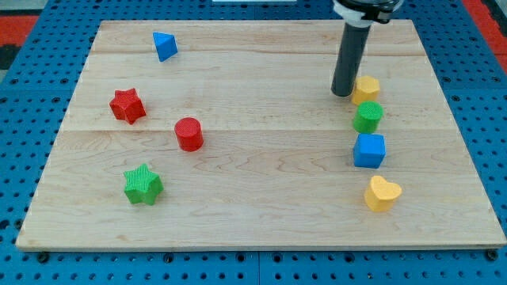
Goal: Move the blue triangle to the top center
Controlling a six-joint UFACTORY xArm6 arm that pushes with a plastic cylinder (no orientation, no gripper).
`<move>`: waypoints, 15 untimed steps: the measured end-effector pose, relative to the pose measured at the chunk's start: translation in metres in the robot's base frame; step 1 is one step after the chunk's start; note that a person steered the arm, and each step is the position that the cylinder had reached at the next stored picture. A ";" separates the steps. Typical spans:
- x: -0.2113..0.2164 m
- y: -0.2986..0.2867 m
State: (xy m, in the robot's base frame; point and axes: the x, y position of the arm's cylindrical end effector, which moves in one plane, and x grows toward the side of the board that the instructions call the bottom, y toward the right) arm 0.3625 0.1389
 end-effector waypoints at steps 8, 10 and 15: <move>-0.118 -0.275; -0.137 -0.318; -0.084 -0.222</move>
State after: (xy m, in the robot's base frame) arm 0.2785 -0.0827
